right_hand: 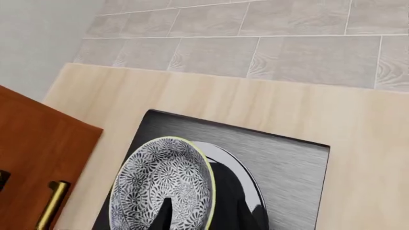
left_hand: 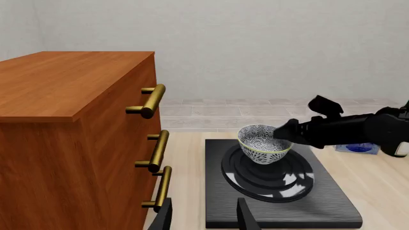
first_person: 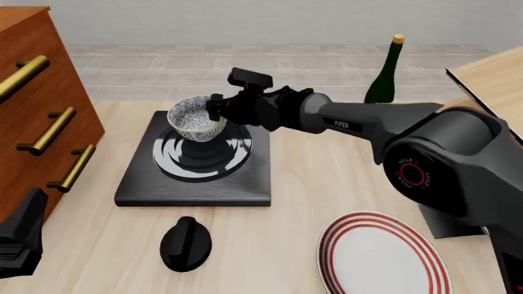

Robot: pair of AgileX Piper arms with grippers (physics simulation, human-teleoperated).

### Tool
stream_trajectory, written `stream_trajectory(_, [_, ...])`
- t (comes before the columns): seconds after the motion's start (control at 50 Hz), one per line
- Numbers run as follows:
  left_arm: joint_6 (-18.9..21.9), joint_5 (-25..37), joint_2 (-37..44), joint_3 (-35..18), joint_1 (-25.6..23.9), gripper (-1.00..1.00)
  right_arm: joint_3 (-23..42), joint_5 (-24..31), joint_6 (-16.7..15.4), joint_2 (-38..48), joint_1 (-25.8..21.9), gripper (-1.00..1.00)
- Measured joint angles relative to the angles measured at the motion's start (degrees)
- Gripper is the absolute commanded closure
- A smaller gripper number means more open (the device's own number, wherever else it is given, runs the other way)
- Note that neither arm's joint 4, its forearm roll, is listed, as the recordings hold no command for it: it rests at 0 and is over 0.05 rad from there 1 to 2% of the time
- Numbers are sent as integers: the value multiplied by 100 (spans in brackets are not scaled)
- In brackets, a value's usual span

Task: Put the bowl on the stove.

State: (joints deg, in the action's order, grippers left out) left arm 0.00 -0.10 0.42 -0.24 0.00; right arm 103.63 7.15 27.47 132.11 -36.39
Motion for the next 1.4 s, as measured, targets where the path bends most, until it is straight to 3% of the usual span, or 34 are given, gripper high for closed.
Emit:
stream_trajectory(0.78, [0,0,0,0,0,-100,-249,279,-383,-902,109,-100])
stream_trajectory(1.4, [0,0,0,0,0,-100,-2423,-628,-443,-2747,-273,-100])
